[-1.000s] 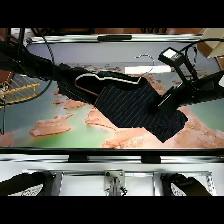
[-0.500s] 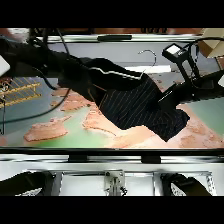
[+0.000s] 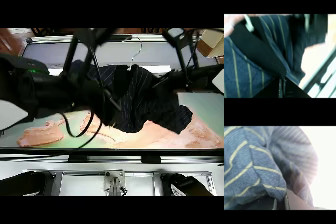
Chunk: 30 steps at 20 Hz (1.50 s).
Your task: Fold the shirts.
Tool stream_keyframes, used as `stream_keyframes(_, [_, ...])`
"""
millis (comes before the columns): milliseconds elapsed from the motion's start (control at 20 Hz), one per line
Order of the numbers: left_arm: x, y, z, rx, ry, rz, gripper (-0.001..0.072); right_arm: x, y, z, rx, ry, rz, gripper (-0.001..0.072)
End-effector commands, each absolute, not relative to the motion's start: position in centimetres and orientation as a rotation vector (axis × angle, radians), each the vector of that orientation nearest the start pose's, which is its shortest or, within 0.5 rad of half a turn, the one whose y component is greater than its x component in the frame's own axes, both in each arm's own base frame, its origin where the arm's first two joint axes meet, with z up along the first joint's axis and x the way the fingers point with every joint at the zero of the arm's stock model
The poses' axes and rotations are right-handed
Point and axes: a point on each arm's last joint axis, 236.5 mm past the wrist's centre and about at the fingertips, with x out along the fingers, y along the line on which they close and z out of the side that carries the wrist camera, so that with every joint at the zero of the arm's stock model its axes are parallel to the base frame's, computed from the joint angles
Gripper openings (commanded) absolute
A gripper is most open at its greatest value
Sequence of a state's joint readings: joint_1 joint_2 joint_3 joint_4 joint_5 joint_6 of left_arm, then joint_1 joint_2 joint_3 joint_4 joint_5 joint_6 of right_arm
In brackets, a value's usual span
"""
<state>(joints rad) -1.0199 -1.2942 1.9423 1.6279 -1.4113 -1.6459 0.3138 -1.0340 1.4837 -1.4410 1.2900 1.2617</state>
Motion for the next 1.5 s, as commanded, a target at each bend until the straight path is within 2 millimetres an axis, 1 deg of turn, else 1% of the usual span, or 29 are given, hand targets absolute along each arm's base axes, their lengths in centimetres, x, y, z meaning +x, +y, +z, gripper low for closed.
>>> stream_keyframes(0, [23.0, -32.2, 25.4, 0.487, 0.844, -0.783, 0.0056, 36.4, 13.3, 26.9, -0.338, 0.644, 0.435, 0.0094])
stream_keyframes(150, [23.8, -31.7, 25.4, 0.477, 0.844, -0.759, 0.0056, 36.3, 13.3, 32.6, -0.316, 0.502, 0.423, 0.0094])
stream_keyframes(200, [24.0, -32.0, 25.5, 0.472, 0.834, -0.762, 0.0056, 36.2, 13.3, 34.1, -0.298, 0.461, 0.419, 0.0093])
stream_keyframes(250, [24.4, -32.6, 26.0, 0.455, 0.802, -0.771, 0.0056, 36.1, 13.6, 35.4, -0.273, 0.426, 0.426, 0.0093])
stream_keyframes(300, [24.8, -33.6, 26.9, 0.427, 0.749, -0.786, 0.0056, 35.9, 14.3, 35.9, -0.252, 0.41, 0.451, 0.0093])
stream_keyframes(400, [26.1, -35.8, 29.4, 0.359, 0.611, -0.819, 0.0057, 35.1, 16.3, 36.3, -0.194, 0.399, 0.533, 0.0093])
stream_keyframes(500, [27.3, -38.3, 33.6, 0.253, 0.421, -0.858, 0.0057, 34.6, 18.1, 37.7, -0.152, 0.344, 0.604, 0.0093])
stream_keyframes(550, [27.7, -39.2, 35.6, 0.192, 0.339, -0.871, 0.0057, 34.5, 18.7, 38.5, -0.15, 0.308, 0.63, 0.0093])
stream_keyframes(650, [28.5, -40.0, 39.1, 0.118, 0.201, -0.884, 0.0057, 34.3, 19.7, 39.8, -0.178, 0.238, 0.678, 0.0093])
stream_keyframes(700, [29.0, -39.9, 40.1, 0.096, 0.16, -0.878, 0.0057, 34.2, 19.9, 40.4, -0.194, 0.204, 0.687, 0.0093])
stream_keyframes(800, [30.3, -38.9, 40.6, 0.084, 0.143, -0.847, 0.0057, 34.5, 19.5, 42.3, -0.201, 0.12, 0.658, 0.0093])
stream_keyframes(900, [31.4, -37.3, 40.8, 0.082, 0.149, -0.808, 0.0057, 34.9, 18.5, 44.9, -0.196, 0.017, 0.601, 0.0093])
stream_keyframes(950, [31.7, -36.4, 41.3, 0.076, 0.141, -0.792, 0.0057, 34.9, 17.9, 46.2, -0.201, -0.032, 0.572, 0.0093])
stream_keyframes(1000, [31.9, -35.5, 42.1, 0.067, 0.127, -0.778, 0.0057, 34.9, 17.3, 46.9, -0.214, -0.063, 0.546, 0.0093])
stream_keyframes(1050, [31.8, -34.6, 42.8, 0.059, 0.113, -0.768, 0.0058, 35.1, 16.7, 47.2, -0.237, -0.076, 0.517, 0.0093])
stream_keyframes(1150, [31.3, -33.3, 44.3, 0.042, 0.086, -0.759, 0.0058, 35.5, 15.9, 47.0, -0.28, -0.069, 0.477, 0.0093])
stream_keyframes(1200, [31.0, -33.0, 44.6, 0.038, 0.079, -0.76, 0.0059, 35.6, 15.9, 46.9, -0.282, -0.067, 0.477, 0.0093])
stream_keyframes(1300, [31.0, -33.0, 44.5, 0.041, 0.083, -0.761, 0.0065, 35.6, 15.9, 46.9, -0.276, -0.067, 0.478, 0.0093])
stream_keyframes(1350, [31.1, -33.0, 44.3, 0.048, 0.089, -0.758, 0.0117, 35.6, 15.8, 46.9, -0.267, -0.063, 0.476, 0.0093])
stream_keyframes(1450, [31.1, -33.0, 44.3, 0.047, 0.087, -0.758, 0.0408, 35.7, 15.6, 46.5, -0.277, -0.049, 0.467, 0.0093])
